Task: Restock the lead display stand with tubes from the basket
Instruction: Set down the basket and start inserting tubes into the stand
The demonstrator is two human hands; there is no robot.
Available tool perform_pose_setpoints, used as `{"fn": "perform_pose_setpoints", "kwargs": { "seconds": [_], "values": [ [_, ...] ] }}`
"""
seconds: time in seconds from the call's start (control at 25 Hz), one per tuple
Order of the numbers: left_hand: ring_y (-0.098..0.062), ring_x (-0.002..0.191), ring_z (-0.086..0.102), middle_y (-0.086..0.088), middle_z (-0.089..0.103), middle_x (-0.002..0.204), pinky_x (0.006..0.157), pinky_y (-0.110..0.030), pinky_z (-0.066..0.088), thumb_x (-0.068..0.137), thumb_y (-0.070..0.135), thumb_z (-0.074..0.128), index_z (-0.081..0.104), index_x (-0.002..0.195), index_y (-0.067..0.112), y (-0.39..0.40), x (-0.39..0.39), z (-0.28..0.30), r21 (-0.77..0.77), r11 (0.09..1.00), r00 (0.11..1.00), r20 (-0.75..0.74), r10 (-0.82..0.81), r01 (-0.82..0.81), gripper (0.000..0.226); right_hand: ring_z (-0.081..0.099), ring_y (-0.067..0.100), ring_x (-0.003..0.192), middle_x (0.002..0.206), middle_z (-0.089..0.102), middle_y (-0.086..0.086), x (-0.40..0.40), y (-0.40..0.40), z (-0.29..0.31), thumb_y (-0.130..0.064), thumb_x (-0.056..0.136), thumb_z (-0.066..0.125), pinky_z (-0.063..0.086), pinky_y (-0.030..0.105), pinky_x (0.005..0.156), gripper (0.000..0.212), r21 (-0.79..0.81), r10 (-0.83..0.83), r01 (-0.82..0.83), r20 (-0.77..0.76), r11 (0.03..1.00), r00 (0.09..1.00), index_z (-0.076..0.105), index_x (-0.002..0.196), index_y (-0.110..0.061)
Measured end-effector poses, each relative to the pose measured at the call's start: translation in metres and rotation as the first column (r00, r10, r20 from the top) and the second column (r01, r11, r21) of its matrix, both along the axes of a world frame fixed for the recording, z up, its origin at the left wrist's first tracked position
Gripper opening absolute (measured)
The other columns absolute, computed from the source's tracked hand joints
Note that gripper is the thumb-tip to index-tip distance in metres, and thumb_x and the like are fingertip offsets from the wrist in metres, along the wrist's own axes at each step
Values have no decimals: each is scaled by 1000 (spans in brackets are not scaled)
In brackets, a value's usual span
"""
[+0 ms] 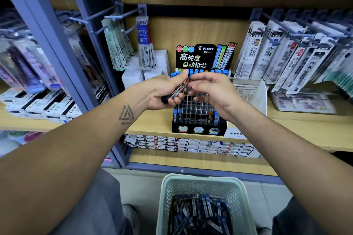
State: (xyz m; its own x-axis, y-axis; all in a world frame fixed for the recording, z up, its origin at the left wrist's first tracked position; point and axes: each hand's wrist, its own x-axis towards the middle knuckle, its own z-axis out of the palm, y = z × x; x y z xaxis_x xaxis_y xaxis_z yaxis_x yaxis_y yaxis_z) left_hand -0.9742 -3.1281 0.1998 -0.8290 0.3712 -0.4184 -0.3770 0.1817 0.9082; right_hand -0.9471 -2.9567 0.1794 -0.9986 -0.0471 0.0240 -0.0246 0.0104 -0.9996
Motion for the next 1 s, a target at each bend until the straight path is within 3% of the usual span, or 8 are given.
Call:
{"fn": "perform_pose_setpoints", "kwargs": {
  "seconds": [0.04, 0.2, 0.44, 0.52, 0.68, 0.8, 0.92, 1.0],
  "values": [
    [-7, 44, 40, 0, 48, 57, 34, -12, 29, 96, 60, 50, 54, 81, 14, 5, 0, -1, 2, 1000, 1000, 1, -13, 13, 48, 69, 19, 76, 93, 73, 13, 2, 4, 2, 3, 88, 69, 55, 28, 61, 30, -25, 13, -14, -24, 1000, 1000, 66, 117, -2],
    [-9, 46, 44, -3, 51, 60, 34, -15, 33, 96, 55, 54, 56, 84, 11, 19, 0, -6, 13, 1000, 1000, -3, -19, 19, 46, 66, 19, 73, 95, 71, 22, 7, 10, -1, -4, 83, 78, 54, 29, 63, 29, 122, -2, 13, -91, 992, 996, 70, 111, -3],
    [-13, 45, 54, -7, 60, 61, 33, -17, 38, 95, 44, 64, 62, 98, 5, 39, -1, -9, 11, 998, 997, -46, 61, -60, 39, 67, 18, 64, 75, 71, 13, 7, 40, 14, 5, 83, 73, 57, 24, 60, 12, -86, -10, 16, 70, 996, 998, 70, 93, 1],
    [-14, 44, 54, -8, 60, 60, 33, -17, 37, 95, 41, 66, 62, 106, 2, 43, -4, -10, -43, 995, 994, -71, 82, -85, 41, 67, 18, 64, 77, 71, 13, 7, 58, 21, 6, 83, 72, 58, 24, 61, 11, -83, -25, 31, 80, 996, 996, 70, 93, 2],
    [-14, 43, 50, -5, 58, 56, 33, -18, 33, 94, 40, 68, 55, 94, 8, 48, -11, -13, -154, 980, 988, -111, 107, -123, 34, 67, 19, 64, 72, 71, 12, 9, 88, 24, 6, 85, 71, 59, 29, 66, 6, 162, -111, 106, 19, 981, 994, 71, 89, 3],
    [-14, 43, 49, -6, 57, 60, 33, -18, 31, 94, 34, 69, 52, 96, 10, 54, -14, -11, -89, 988, 987, -110, 115, -125, 30, 65, 20, 65, 74, 70, 13, 5, 103, 21, 2, 84, 75, 57, 35, 70, 6, 388, -181, 196, -74, 901, 981, 72, 89, 1],
    [-14, 45, 51, -7, 58, 62, 33, -19, 33, 94, 26, 70, 57, 90, 8, 62, -11, -7, -61, 995, 992, -106, 74, -81, 23, 67, 21, 66, 77, 73, 14, 4, 108, 16, -3, 83, 78, 60, 39, 74, 5, 571, -140, 184, -120, 800, 983, 75, 86, -5],
    [-16, 47, 54, -8, 61, 62, 34, -20, 36, 92, 21, 73, 57, 102, 4, 68, -10, -9, -32, 998, 995, -89, 45, -48, 26, 70, 22, 67, 76, 74, 14, 4, 106, 12, -4, 83, 78, 62, 40, 74, 6, 658, -97, 156, -126, 737, 987, 75, 83, -8]
  ]
}}
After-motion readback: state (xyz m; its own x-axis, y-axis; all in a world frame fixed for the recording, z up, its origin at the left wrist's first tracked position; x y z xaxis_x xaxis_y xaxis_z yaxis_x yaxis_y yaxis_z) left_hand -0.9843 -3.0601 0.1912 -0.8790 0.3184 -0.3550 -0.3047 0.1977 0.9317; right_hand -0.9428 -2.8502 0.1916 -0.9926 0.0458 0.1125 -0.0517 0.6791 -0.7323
